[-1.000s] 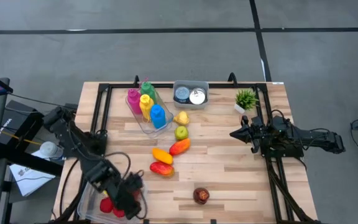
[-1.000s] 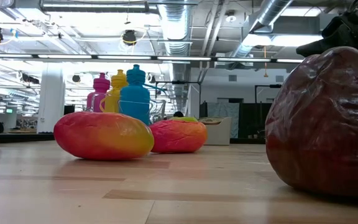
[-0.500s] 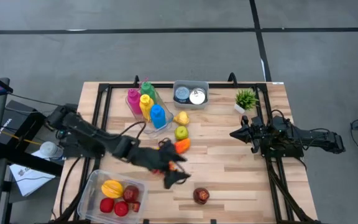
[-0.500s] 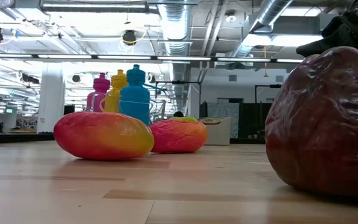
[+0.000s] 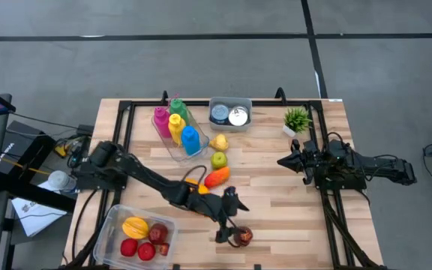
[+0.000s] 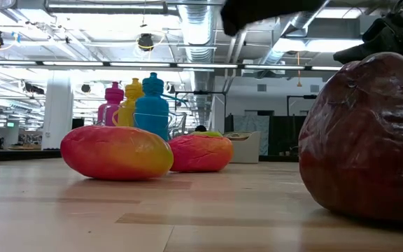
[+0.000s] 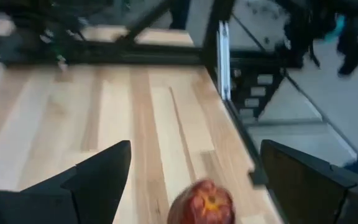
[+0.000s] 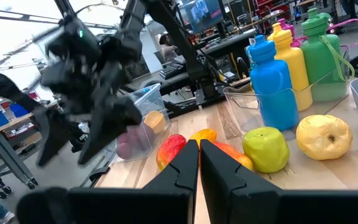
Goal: Pick & Place Food Item
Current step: Put the red apple into the white bin
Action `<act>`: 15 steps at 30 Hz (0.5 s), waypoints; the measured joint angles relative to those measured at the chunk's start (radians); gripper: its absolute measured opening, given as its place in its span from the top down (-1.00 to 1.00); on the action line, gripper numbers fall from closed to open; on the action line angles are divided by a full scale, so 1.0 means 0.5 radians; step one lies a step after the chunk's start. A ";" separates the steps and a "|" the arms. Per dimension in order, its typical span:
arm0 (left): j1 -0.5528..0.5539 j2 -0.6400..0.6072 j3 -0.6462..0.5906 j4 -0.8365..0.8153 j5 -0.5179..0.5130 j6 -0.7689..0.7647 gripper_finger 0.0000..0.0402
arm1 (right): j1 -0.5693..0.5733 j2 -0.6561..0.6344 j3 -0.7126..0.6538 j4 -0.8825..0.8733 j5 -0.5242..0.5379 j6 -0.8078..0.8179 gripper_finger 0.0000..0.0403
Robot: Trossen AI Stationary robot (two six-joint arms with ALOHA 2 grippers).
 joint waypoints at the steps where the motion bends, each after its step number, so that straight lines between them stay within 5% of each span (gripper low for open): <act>1: -0.003 0.039 0.000 0.029 0.020 0.035 -0.73 | -0.001 0.000 0.000 -0.001 0.001 0.001 0.94; 7: -0.017 0.247 -0.001 0.364 0.059 0.171 -0.73 | 0.000 0.000 0.000 -0.002 0.000 0.000 0.94; 15: -0.053 0.361 0.002 0.386 0.235 0.168 -0.73 | -0.001 0.000 0.000 -0.002 0.001 0.000 0.94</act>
